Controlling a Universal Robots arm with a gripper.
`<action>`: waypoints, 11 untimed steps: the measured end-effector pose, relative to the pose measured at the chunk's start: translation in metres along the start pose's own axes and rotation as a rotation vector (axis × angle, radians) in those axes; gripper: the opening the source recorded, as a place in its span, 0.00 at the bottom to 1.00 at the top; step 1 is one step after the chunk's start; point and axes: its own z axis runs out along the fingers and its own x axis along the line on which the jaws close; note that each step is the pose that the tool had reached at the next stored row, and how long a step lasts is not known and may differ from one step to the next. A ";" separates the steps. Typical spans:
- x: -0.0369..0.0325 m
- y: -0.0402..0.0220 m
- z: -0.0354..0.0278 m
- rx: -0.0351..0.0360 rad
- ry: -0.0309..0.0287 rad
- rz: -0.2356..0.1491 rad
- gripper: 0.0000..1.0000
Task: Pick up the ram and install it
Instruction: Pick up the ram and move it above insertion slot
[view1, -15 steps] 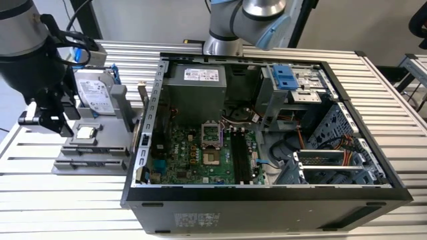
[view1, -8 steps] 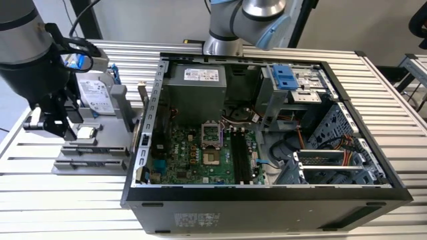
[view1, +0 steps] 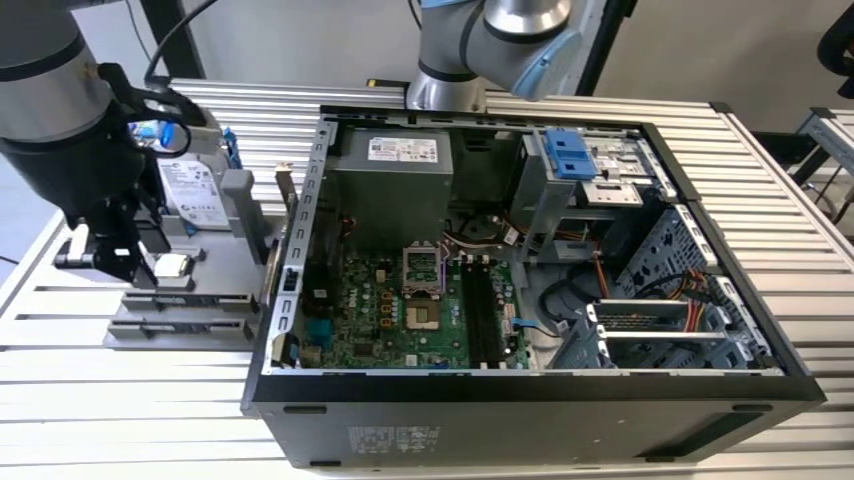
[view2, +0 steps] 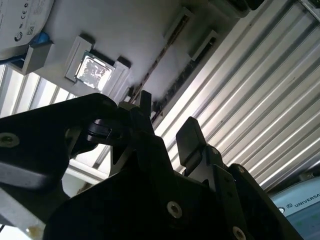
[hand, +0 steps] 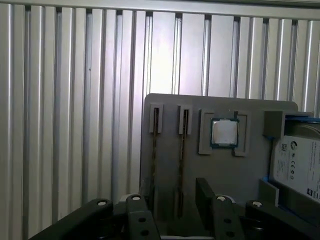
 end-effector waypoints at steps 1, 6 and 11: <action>0.0001 0.0000 0.0016 -0.0001 0.0000 0.000 1.00; 0.0120 -0.0002 0.0254 -0.0011 -0.0001 0.001 1.00; 0.0129 -0.0003 0.0322 -0.0025 -0.0005 0.014 1.00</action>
